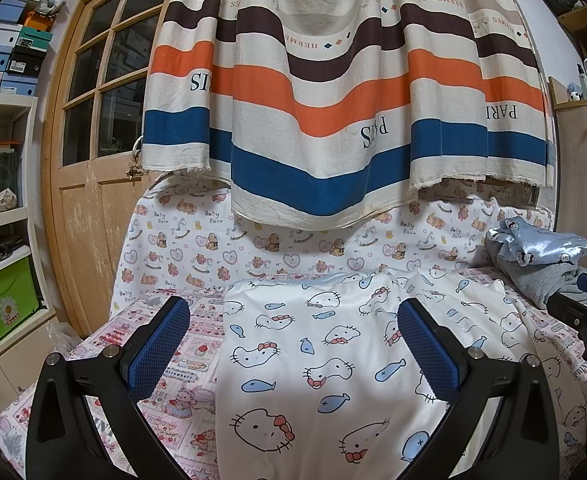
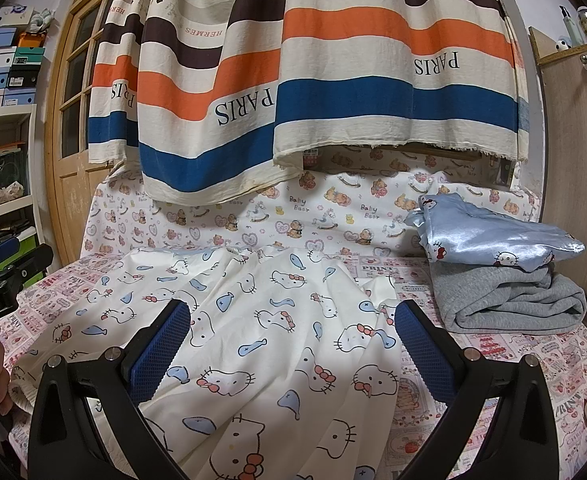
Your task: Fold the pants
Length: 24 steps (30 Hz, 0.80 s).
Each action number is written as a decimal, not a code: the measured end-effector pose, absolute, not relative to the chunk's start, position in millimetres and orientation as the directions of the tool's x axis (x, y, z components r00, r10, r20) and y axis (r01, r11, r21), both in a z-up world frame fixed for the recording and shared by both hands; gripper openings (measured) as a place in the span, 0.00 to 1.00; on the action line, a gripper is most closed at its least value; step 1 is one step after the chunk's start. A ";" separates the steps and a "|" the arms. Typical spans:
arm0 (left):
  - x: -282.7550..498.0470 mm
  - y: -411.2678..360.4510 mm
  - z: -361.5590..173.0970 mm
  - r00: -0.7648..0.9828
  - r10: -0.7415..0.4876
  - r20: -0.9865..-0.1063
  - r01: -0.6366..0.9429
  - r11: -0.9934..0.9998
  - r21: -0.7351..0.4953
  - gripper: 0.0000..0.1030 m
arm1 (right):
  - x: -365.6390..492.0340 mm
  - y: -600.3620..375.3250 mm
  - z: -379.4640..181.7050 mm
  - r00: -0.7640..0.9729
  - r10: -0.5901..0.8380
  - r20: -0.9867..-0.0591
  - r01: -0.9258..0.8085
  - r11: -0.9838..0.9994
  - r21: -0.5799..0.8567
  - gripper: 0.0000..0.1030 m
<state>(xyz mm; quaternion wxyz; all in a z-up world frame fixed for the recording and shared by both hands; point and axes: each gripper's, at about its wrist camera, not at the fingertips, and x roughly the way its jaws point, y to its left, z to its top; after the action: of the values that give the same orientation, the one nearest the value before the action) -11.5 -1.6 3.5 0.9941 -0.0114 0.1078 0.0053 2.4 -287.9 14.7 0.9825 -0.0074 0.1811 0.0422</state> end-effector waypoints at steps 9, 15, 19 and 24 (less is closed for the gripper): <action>-11.1 -1.5 3.7 0.977 0.008 -0.215 -0.013 1.000 -0.021 1.00 | 2.4 -287.9 14.8 0.931 0.080 -0.356 -0.086 0.996 0.001 0.99; -11.3 -2.6 4.0 0.977 0.009 -0.213 -0.014 1.000 -0.022 1.00 | 2.7 -288.0 14.9 0.931 0.080 -0.357 -0.086 0.996 0.001 0.99; -10.3 -4.8 4.9 0.976 -0.008 -0.220 0.004 1.000 -0.020 1.00 | 2.9 -288.0 14.9 0.931 0.081 -0.357 -0.086 0.996 0.001 0.99; -26.9 -2.7 8.7 0.988 -0.044 -0.151 0.043 0.999 -0.011 1.00 | 0.7 -283.5 13.2 0.932 0.091 -0.352 -0.100 0.995 -0.009 0.99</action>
<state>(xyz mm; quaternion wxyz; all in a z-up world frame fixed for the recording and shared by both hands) -26.9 -2.7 8.7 0.9969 -0.0040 0.0759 -0.0219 0.7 -283.5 13.2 0.9827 -0.0136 0.1783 0.0486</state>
